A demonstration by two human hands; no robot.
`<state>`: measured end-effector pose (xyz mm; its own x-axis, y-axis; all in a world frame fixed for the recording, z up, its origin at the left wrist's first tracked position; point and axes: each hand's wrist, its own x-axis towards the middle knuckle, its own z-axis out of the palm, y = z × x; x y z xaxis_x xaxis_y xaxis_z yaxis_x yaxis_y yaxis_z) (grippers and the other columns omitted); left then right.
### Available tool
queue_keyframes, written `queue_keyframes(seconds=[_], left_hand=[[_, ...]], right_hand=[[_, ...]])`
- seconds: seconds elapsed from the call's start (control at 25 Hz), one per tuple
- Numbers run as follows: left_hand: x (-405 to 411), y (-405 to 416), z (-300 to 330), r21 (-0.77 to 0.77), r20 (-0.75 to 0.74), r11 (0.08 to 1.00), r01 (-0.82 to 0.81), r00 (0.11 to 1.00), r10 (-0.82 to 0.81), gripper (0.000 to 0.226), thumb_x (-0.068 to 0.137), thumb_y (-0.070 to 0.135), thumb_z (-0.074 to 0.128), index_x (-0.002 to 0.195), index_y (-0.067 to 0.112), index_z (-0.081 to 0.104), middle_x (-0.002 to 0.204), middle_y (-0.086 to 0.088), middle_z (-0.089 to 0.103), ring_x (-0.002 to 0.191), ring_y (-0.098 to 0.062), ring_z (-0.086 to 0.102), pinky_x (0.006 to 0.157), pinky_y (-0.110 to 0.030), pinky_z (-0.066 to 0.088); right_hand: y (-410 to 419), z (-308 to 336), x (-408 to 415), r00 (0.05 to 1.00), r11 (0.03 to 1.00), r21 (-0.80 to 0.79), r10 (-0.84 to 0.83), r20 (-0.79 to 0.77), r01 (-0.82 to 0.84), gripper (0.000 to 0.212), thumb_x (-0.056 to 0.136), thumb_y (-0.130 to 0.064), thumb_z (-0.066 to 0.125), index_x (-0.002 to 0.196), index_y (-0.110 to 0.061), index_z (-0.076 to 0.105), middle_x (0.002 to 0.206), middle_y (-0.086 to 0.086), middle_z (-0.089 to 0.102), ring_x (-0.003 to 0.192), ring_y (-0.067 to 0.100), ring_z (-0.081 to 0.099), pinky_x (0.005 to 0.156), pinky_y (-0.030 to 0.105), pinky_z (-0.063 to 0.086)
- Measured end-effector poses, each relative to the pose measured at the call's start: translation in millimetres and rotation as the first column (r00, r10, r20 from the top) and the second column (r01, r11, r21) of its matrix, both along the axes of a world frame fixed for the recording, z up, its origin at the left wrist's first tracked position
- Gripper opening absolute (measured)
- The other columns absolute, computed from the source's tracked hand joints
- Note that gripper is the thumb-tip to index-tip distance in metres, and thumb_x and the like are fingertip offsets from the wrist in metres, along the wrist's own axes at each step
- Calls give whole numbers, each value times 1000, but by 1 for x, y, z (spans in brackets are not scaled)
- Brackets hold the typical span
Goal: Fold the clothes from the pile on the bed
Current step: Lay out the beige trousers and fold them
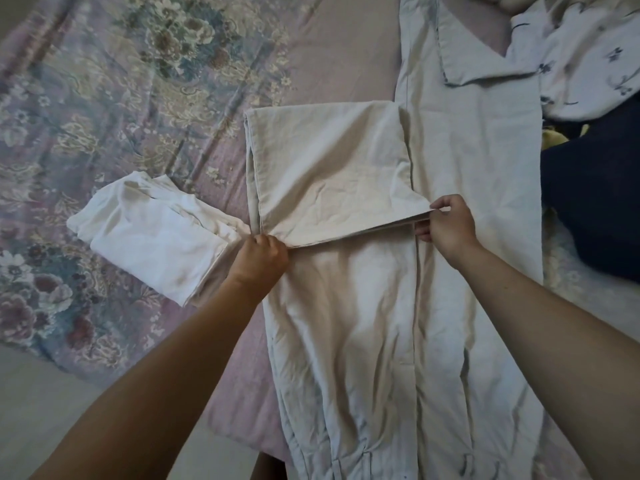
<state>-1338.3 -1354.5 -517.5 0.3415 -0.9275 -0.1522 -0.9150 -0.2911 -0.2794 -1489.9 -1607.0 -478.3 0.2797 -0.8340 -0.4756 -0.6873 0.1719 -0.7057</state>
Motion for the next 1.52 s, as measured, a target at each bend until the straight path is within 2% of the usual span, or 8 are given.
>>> queue_keyframes(seconds=[0.2,0.48,0.6,0.72,0.88,1.12,1.28,1.52], left_hand=[[7,27,28,-178,48,984,29,999,-21,27,67,-14,40,57,10,47,51,-7,45,42,-21,47,37,-23,34],[-19,54,-4,-93,-30,989,118,992,-122,14,64,-2,60,61,11,56,58,-5,52,48,-22,51,44,-28,37],[-19,49,-2,-177,-104,984,25,994,-44,13,68,2,65,79,8,61,74,-10,58,62,-25,56,53,-34,45],[-18,30,-2,-162,-168,983,-83,984,55,43,76,19,52,115,4,61,112,-21,62,99,-37,61,82,-45,51],[-12,23,-20,111,-300,987,-120,942,148,71,86,43,14,147,9,29,150,-26,27,137,-45,27,111,-54,24],[-21,31,-29,-12,-317,993,-120,942,110,61,88,44,30,140,12,36,140,-31,41,129,-47,39,108,-56,20],[-33,26,-37,-12,-383,987,-159,913,143,66,96,56,8,144,16,29,146,-29,32,136,-42,31,110,-51,14],[-39,17,-39,77,-358,971,-226,903,239,75,93,59,-4,146,21,31,149,-28,27,137,-43,27,111,-53,7]], right_hand=[[13,2,-10,984,984,148,-123,129,103,33,86,6,30,77,-17,53,68,9,57,42,9,53,44,21,45],[25,-21,-39,966,976,104,208,-151,-193,26,91,-15,48,73,-19,66,85,3,65,74,18,58,73,34,49],[27,-20,-32,932,963,6,262,-251,-270,23,90,-21,52,88,-3,66,84,6,63,75,18,53,62,28,41],[27,-21,-23,961,983,-48,162,-226,-177,21,90,-21,56,104,-6,55,93,2,56,84,18,52,64,27,39],[19,-32,-22,965,997,-9,72,-252,-77,19,89,-13,58,99,1,65,101,12,65,97,29,62,79,32,47],[16,-27,-25,962,984,94,169,-212,-152,16,88,-19,59,81,-4,63,80,3,60,83,23,58,77,36,48],[13,-34,-16,983,968,249,71,-172,-26,28,84,-24,68,64,-11,54,73,5,59,77,25,58,71,34,47],[10,-36,-17,945,993,60,116,-306,-103,20,90,-10,56,73,0,58,83,11,61,90,31,59,78,34,45]])
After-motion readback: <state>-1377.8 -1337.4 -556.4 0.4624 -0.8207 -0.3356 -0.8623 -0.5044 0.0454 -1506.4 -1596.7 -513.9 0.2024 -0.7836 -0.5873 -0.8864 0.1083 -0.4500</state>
